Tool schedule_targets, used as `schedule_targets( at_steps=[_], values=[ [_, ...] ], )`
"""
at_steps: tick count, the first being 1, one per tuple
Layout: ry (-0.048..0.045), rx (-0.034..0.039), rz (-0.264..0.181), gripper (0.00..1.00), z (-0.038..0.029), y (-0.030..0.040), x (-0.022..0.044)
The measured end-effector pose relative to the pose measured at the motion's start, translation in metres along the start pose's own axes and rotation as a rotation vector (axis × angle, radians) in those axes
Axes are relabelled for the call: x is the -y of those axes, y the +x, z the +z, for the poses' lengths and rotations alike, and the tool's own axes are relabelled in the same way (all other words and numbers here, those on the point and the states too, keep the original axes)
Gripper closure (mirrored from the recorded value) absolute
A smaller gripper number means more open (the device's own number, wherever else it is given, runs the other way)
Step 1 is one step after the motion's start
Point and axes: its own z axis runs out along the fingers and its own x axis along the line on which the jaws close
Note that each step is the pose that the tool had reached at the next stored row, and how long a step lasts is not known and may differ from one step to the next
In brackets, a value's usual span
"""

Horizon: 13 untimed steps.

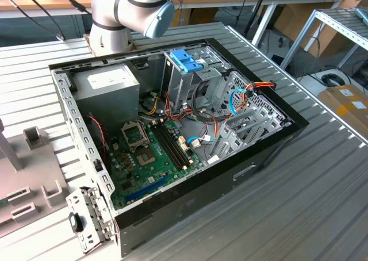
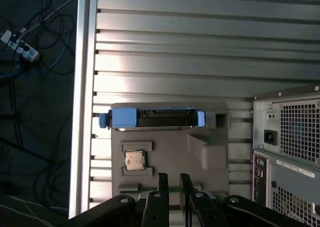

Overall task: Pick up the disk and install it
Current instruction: 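Pick up the disk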

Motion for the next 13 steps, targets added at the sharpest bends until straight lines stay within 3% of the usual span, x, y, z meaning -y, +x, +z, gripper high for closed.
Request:
schedule_targets(
  at_steps=[13],
  values=[
    [-0.0023, -0.0035, -0.092, 0.76, 0.0000, 0.0000, 0.0000]
  ],
)
